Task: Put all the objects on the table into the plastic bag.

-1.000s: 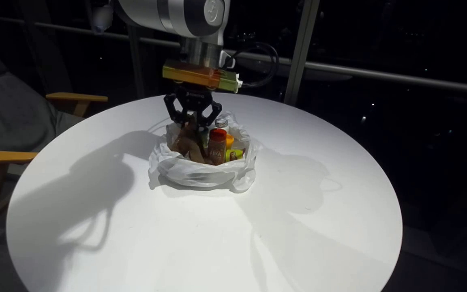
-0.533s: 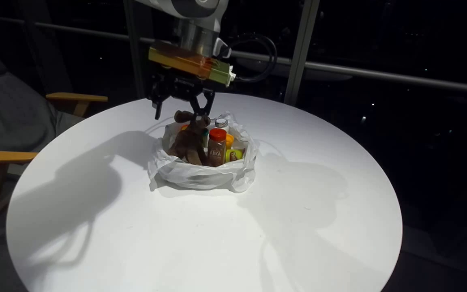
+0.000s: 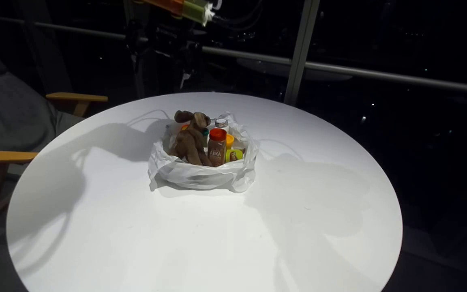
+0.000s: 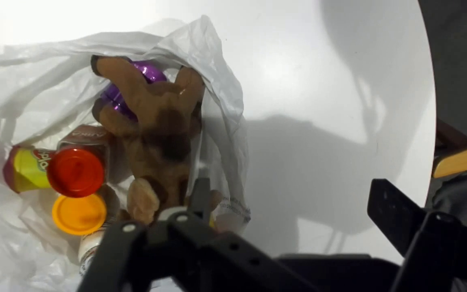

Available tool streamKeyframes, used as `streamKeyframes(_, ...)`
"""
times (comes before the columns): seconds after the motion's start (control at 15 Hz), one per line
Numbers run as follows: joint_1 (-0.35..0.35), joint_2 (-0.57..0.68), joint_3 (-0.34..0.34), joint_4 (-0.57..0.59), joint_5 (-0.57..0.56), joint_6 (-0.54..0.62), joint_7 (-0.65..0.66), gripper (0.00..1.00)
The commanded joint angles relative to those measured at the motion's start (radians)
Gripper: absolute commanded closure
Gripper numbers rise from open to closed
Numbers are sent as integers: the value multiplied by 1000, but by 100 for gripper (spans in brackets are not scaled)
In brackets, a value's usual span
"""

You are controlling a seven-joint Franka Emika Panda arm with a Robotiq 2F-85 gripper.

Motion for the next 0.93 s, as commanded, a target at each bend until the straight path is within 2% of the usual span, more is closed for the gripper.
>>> streamKeyframes(0.0,52,-102,-55,14,-44,-116,183,0)
streamKeyframes(0.27,77,-216,-86,-37,-105,-182,314,0)
streamKeyframes(0.47,81,-312,-89,-103,-106,-207,348,0)
streamKeyframes(0.53,77,-221,-89,-29,-90,-199,309,0)
streamKeyframes(0.87,78,-220,-91,-40,-90,-201,311,0)
